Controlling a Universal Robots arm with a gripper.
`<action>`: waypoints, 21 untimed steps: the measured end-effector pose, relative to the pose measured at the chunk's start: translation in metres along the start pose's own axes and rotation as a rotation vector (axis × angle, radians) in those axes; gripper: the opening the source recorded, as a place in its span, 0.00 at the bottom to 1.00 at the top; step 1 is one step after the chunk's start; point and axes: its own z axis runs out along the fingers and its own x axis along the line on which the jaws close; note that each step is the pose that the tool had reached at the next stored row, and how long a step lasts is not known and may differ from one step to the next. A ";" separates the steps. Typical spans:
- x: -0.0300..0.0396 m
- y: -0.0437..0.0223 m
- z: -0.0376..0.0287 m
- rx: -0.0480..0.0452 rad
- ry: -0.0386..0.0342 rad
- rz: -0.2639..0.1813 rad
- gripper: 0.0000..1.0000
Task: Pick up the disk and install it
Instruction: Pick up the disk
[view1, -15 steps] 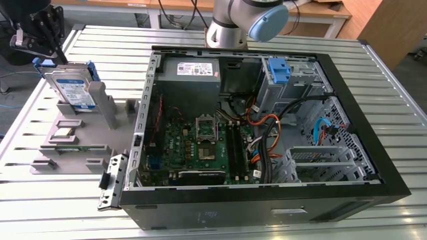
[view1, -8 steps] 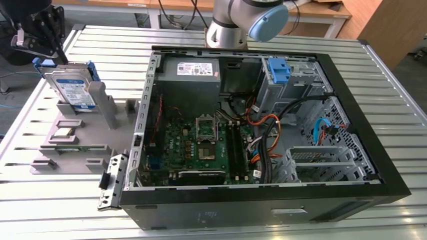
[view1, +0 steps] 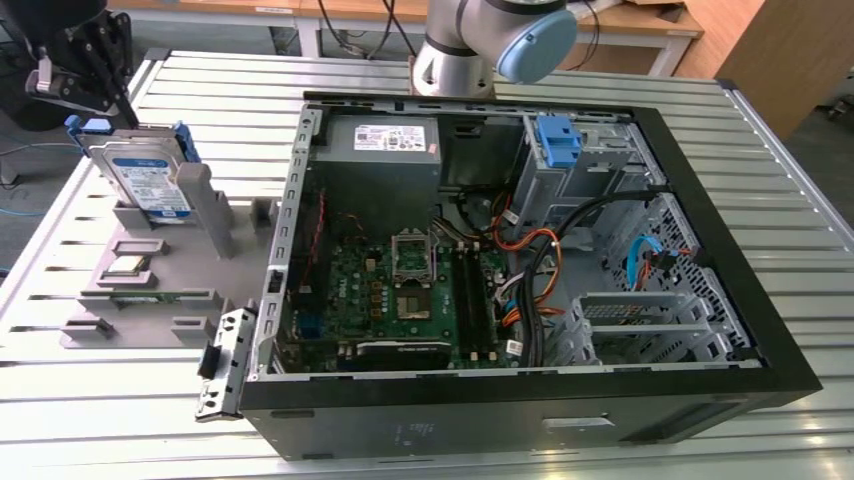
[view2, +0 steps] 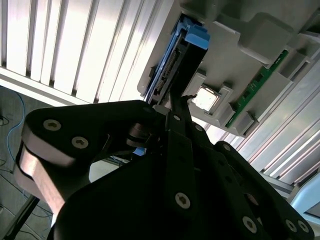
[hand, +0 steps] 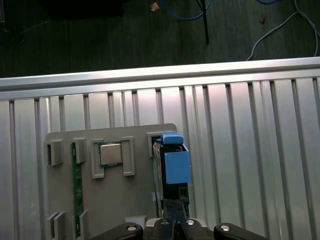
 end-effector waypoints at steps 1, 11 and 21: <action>0.0000 0.0000 0.0000 -0.0001 0.0000 0.000 0.11; -0.0006 0.0001 0.0001 0.0000 0.0000 0.000 0.23; -0.0011 0.0001 0.0001 0.0000 0.0001 0.000 0.59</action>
